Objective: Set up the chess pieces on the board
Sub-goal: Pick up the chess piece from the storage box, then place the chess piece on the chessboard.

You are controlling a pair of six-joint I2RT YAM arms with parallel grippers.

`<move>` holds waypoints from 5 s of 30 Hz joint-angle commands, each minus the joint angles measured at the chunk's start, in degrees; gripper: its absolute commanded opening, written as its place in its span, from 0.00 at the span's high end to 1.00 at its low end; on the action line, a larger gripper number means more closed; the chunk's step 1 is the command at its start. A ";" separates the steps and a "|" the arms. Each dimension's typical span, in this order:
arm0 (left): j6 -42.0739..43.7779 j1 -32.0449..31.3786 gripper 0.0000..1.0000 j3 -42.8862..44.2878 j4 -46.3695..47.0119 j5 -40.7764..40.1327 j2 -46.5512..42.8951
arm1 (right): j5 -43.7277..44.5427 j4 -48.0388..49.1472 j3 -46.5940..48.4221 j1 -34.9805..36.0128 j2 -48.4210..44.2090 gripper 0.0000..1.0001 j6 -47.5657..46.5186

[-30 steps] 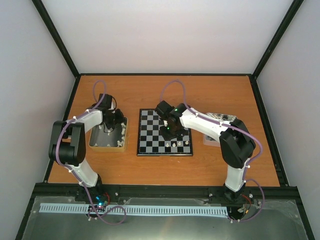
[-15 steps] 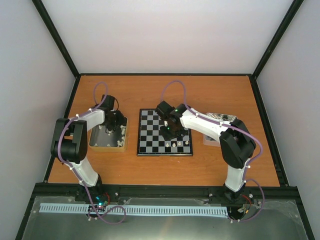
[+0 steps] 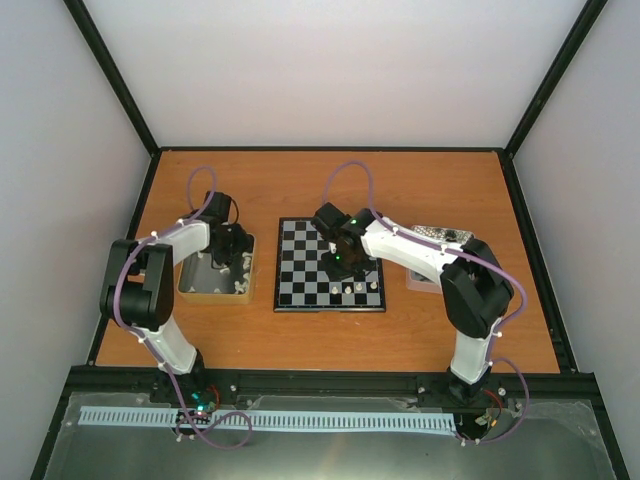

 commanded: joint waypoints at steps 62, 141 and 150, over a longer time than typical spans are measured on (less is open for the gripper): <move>-29.28 -3.13 0.82 -13.96 14.94 40.73 -27.41 | -16.42 43.47 -6.85 3.29 -6.51 0.43 2.04; -2.86 -3.06 0.34 -2.48 -2.98 19.42 -23.02 | 3.58 11.49 -30.47 -2.98 -20.15 0.96 7.83; -3.09 -3.04 0.34 -2.42 -3.21 19.16 -23.07 | 3.02 11.58 -29.40 -3.91 -18.03 0.96 6.47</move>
